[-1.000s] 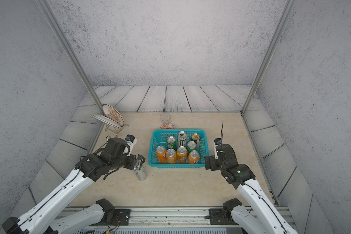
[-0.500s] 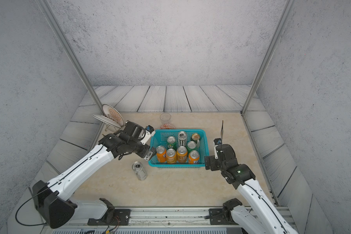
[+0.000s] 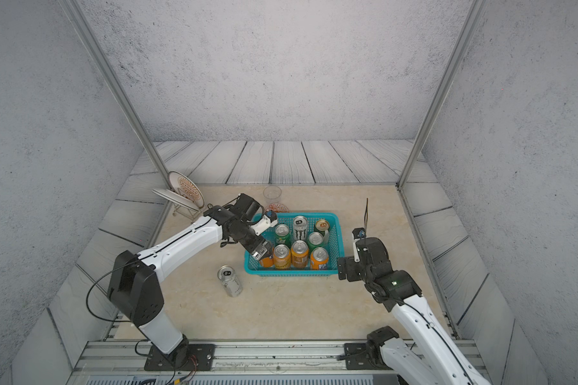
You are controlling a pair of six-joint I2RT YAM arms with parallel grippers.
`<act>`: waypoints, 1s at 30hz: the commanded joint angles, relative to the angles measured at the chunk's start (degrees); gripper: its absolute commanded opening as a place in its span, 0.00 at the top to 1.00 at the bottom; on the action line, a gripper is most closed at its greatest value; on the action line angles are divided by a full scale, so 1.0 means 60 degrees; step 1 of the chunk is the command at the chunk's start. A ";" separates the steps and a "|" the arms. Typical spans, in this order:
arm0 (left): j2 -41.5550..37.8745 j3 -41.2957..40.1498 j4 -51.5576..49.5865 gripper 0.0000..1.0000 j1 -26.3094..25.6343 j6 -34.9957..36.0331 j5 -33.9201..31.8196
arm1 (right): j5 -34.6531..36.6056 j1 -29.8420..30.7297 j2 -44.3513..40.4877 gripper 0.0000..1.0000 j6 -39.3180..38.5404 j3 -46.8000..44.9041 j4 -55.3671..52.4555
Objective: Take out the drinks from the basket
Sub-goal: Pick up the drink from the basket.
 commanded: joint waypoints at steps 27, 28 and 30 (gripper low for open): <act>0.1410 0.0241 0.0153 0.24 -0.0076 -0.0062 -0.0316 | -0.0148 -0.0034 -0.0387 0.01 0.0044 0.0260 -0.0206; 0.1368 0.0215 0.0119 0.25 -0.0076 -0.0063 -0.0327 | -0.0148 -0.0028 -0.0400 0.01 0.0045 0.0256 -0.0206; 0.1275 0.0185 0.0087 0.27 -0.0102 -0.0069 -0.0316 | -0.0119 -0.0019 -0.0384 0.01 0.0053 0.0260 -0.0206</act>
